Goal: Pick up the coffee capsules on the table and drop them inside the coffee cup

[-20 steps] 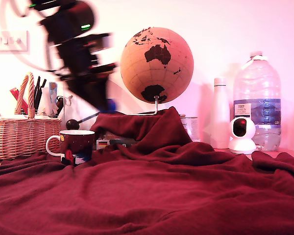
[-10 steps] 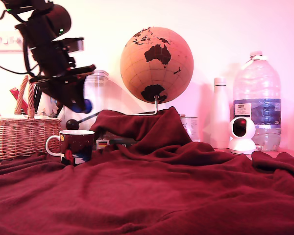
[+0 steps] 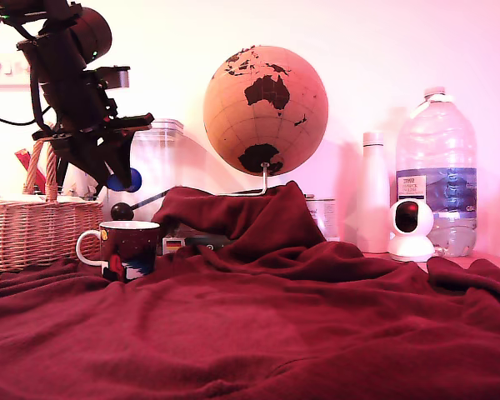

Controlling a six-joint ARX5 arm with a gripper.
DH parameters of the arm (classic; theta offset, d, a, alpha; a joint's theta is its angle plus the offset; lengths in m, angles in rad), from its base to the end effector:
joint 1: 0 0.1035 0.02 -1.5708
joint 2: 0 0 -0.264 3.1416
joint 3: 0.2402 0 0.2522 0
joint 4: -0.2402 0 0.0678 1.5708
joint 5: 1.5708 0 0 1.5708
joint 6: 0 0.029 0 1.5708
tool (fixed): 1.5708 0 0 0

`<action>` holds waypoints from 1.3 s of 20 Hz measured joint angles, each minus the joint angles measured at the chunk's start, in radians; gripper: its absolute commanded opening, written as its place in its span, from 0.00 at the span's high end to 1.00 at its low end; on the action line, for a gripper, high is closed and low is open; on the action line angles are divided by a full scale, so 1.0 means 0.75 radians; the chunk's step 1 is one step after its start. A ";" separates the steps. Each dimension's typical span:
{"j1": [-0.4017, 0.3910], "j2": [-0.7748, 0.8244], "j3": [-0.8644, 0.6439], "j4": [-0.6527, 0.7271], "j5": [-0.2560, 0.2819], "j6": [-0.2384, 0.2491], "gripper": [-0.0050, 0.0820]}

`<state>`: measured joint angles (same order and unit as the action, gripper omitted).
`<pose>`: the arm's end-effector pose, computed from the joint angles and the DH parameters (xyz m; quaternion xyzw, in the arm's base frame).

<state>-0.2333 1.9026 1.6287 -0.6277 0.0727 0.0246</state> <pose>0.4062 -0.0987 0.2687 0.0459 0.4326 -0.1425 0.8891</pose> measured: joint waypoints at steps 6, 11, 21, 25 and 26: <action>0.000 0.005 0.000 -0.003 0.000 -0.028 0.74; 0.000 0.024 0.000 -0.013 0.001 -0.028 0.74; 0.002 0.154 0.137 -0.139 0.019 -0.037 0.73; 0.002 0.269 0.274 -0.237 0.016 -0.037 0.74; 0.002 0.277 0.297 -0.252 0.008 -0.037 0.73</action>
<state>-0.2317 2.1105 1.8511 -0.8165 0.0784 -0.0029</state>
